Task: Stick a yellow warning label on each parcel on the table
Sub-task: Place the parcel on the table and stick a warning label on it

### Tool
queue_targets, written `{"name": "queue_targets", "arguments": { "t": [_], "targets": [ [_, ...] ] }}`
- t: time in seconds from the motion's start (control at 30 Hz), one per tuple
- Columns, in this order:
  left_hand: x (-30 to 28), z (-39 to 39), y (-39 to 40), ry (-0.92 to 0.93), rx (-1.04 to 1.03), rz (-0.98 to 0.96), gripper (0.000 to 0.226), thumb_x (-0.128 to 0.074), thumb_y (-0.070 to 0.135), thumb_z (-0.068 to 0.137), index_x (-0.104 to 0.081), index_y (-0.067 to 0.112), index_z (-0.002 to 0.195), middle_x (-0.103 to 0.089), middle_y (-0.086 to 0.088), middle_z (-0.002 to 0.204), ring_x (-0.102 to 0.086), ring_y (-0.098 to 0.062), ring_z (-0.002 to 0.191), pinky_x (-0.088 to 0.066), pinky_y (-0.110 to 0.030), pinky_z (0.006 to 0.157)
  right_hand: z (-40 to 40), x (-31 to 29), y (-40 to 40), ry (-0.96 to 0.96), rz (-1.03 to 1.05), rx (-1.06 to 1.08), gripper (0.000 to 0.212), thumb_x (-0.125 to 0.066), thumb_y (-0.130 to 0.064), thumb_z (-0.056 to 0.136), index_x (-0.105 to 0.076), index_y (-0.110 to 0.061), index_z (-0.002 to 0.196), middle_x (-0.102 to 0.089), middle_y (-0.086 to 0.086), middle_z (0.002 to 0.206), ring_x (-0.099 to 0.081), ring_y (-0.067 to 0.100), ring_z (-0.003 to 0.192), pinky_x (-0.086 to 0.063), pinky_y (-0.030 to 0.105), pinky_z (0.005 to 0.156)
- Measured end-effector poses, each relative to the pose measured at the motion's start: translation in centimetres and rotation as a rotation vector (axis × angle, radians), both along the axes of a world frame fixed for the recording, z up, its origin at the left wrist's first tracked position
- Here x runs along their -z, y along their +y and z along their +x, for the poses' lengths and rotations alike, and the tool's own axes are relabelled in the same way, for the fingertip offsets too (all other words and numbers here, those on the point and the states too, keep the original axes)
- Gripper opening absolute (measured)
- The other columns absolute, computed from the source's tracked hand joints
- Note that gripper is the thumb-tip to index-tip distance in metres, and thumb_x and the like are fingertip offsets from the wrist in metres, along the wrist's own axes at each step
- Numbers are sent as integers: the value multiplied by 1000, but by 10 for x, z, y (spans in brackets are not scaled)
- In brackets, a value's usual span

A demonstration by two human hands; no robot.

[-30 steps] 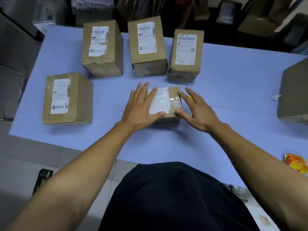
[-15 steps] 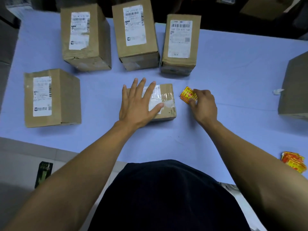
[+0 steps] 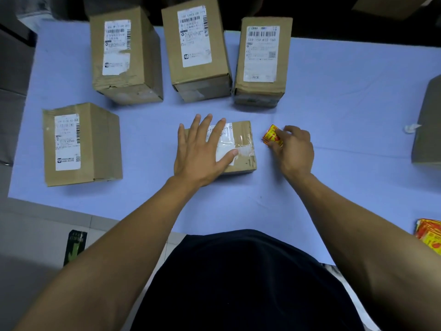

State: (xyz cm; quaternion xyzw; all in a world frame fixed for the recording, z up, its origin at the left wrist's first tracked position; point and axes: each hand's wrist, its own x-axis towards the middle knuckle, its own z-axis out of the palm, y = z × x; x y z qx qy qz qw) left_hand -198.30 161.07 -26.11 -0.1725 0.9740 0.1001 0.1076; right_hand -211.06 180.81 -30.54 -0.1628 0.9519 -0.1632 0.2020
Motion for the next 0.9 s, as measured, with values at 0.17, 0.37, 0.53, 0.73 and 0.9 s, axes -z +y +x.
{"name": "queue_targets", "arguments": {
  "t": [0.17,0.37,0.53,0.73,0.9],
  "targets": [
    [-3,2,1,-3,-3,0,81,-18,74,89,-18,30,158,-20,-5,165,-6,-27,154,-1,-54,122,6,-4,3,-11,-26,-4,35,-57,-27,99,-66,-8,128,-55,12,142,-43,36,131,-45,44,93],
    [-5,3,1,-17,3,33,77,-27,71,94,-15,30,158,-17,-6,166,-3,-28,155,2,-54,122,8,-2,0,-1,48,-16,37,-66,-18,91,-64,-9,127,-57,13,135,-47,38,122,-46,43,85],
    [-8,4,3,-27,2,54,76,-29,68,96,-13,29,159,-14,-5,167,1,-27,155,4,-54,122,9,0,0,93,115,-56,26,-62,-14,90,-65,-6,115,-65,16,114,-53,41,107,-36,39,70],
    [-8,2,9,-31,-5,92,79,-24,72,91,-16,30,158,-16,-4,166,1,-25,155,5,-53,122,9,5,3,102,104,-76,33,-61,-17,94,-64,-6,125,-62,17,126,-53,42,112,-46,45,80],
    [-7,2,9,-29,-8,83,79,-26,71,91,-17,30,158,-17,-4,166,0,-25,155,5,-52,121,11,9,7,180,23,-115,23,-66,-13,89,-74,-3,108,-67,19,117,-55,46,107,-45,45,79]
  ]
}}
